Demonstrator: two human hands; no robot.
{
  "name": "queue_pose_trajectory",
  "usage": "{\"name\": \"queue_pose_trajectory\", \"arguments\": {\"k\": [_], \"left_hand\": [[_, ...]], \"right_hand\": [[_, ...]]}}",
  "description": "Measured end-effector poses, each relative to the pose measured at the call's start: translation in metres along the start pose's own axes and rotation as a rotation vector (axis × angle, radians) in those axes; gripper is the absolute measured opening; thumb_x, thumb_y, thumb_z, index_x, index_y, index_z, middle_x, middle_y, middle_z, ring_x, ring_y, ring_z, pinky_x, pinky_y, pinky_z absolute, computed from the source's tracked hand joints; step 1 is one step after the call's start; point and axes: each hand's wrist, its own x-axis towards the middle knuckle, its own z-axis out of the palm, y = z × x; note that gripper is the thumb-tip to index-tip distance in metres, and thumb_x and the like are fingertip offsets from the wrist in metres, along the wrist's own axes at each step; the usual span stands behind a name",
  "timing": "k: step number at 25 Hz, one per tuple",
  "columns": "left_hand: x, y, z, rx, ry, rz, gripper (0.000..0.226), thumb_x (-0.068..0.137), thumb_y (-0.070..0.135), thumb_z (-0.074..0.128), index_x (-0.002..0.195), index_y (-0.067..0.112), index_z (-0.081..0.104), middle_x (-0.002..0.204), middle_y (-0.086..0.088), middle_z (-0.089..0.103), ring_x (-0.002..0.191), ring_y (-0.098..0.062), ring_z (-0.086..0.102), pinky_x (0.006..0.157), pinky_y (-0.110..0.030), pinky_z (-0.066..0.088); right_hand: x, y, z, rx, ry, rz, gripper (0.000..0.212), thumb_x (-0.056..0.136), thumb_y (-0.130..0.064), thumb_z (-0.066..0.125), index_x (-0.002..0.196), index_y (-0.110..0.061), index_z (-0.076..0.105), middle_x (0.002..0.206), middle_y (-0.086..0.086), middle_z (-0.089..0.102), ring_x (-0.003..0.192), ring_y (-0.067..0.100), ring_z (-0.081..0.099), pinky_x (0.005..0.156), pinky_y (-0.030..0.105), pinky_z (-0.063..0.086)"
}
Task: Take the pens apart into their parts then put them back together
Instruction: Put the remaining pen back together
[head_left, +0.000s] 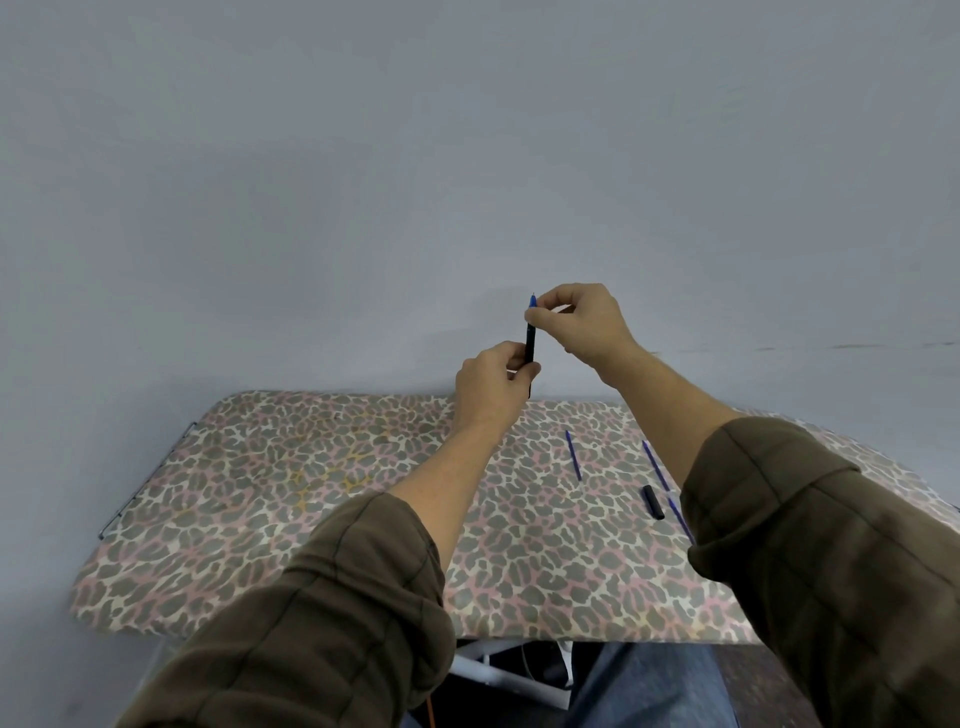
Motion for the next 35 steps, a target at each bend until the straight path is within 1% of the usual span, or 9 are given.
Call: {"name": "queue_pose_trajectory", "arguments": {"k": [3, 7, 13, 18, 20, 24, 29, 32, 35], "left_hand": [[-0.0007, 0.0000, 0.0003, 0.003, 0.000, -0.004, 0.016, 0.094, 0.027, 0.071, 0.110, 0.023, 0.074, 0.097, 0.007, 0.077, 0.080, -0.009, 0.072, 0.076, -0.027, 0.054], [0.0003, -0.0001, 0.0002, -0.002, 0.006, -0.008, 0.017, 0.094, 0.027, 0.071, 0.110, 0.022, 0.074, 0.098, 0.006, 0.077, 0.077, -0.008, 0.070, 0.074, -0.025, 0.052], [0.0000, -0.0011, 0.0008, -0.003, 0.007, -0.003, 0.017, 0.094, 0.026, 0.071, 0.110, 0.021, 0.074, 0.098, 0.005, 0.077, 0.080, -0.010, 0.072, 0.078, -0.029, 0.056], [0.0010, -0.0011, 0.0007, -0.008, 0.016, -0.001, 0.017, 0.093, 0.026, 0.072, 0.110, 0.021, 0.074, 0.098, 0.006, 0.077, 0.077, -0.009, 0.071, 0.076, -0.027, 0.055], [0.0009, -0.0017, 0.0013, -0.008, 0.013, 0.001, 0.017, 0.093, 0.026, 0.072, 0.110, 0.021, 0.074, 0.098, 0.006, 0.077, 0.075, -0.007, 0.069, 0.075, -0.026, 0.053], [-0.0012, -0.0025, 0.0019, -0.014, 0.007, 0.001, 0.016, 0.094, 0.026, 0.071, 0.109, 0.022, 0.074, 0.097, 0.007, 0.077, 0.078, -0.008, 0.071, 0.076, -0.026, 0.054], [0.0008, -0.0018, 0.0010, -0.008, 0.016, 0.003, 0.016, 0.093, 0.025, 0.072, 0.108, 0.021, 0.075, 0.097, 0.006, 0.077, 0.076, -0.008, 0.071, 0.076, -0.026, 0.054], [0.0000, -0.0030, 0.0021, -0.005, 0.010, 0.005, 0.016, 0.094, 0.025, 0.072, 0.109, 0.021, 0.074, 0.098, 0.005, 0.077, 0.073, -0.005, 0.067, 0.075, -0.025, 0.052], [-0.0003, -0.0028, 0.0019, -0.006, 0.009, 0.006, 0.016, 0.094, 0.025, 0.072, 0.109, 0.021, 0.074, 0.098, 0.006, 0.077, 0.075, -0.008, 0.069, 0.077, -0.027, 0.054]], "right_hand": [[-0.0005, 0.0003, 0.0001, 0.002, 0.010, 0.004, 0.018, 0.084, -0.033, 0.082, 0.083, -0.017, 0.075, 0.070, -0.013, 0.061, 0.064, 0.011, 0.054, 0.059, 0.026, 0.042], [-0.0015, -0.0006, 0.0003, 0.050, -0.019, -0.019, 0.010, 0.089, -0.028, 0.074, 0.096, -0.022, 0.078, 0.099, -0.014, 0.072, 0.087, 0.015, 0.065, 0.068, 0.028, 0.047], [0.0008, -0.0025, 0.0024, -0.018, 0.018, 0.005, 0.012, 0.086, -0.030, 0.080, 0.084, -0.019, 0.074, 0.071, -0.015, 0.060, 0.062, 0.009, 0.052, 0.058, 0.024, 0.040], [-0.0020, -0.0019, 0.0001, 0.050, -0.028, -0.001, 0.014, 0.091, -0.028, 0.073, 0.101, -0.019, 0.078, 0.102, -0.011, 0.071, 0.089, 0.017, 0.065, 0.064, 0.029, 0.048], [-0.0010, -0.0020, 0.0000, 0.012, -0.022, -0.009, 0.014, 0.092, -0.025, 0.071, 0.099, -0.017, 0.079, 0.090, -0.014, 0.067, 0.084, 0.014, 0.064, 0.068, 0.030, 0.047], [-0.0007, -0.0015, 0.0001, -0.027, 0.008, 0.010, 0.015, 0.086, -0.031, 0.079, 0.085, -0.017, 0.076, 0.067, -0.014, 0.057, 0.060, 0.009, 0.050, 0.057, 0.024, 0.039], [-0.0026, -0.0010, 0.0012, 0.033, -0.033, -0.017, 0.012, 0.090, -0.024, 0.074, 0.100, -0.020, 0.080, 0.095, -0.011, 0.070, 0.082, 0.013, 0.061, 0.071, 0.028, 0.046], [-0.0017, -0.0012, 0.0013, -0.022, -0.012, -0.013, 0.009, 0.090, -0.024, 0.075, 0.095, -0.018, 0.080, 0.077, -0.012, 0.063, 0.067, 0.008, 0.054, 0.064, 0.025, 0.043], [-0.0016, -0.0005, 0.0003, -0.023, -0.006, -0.009, 0.011, 0.089, -0.029, 0.077, 0.093, -0.019, 0.079, 0.075, -0.012, 0.061, 0.064, 0.010, 0.053, 0.062, 0.025, 0.042]]}}
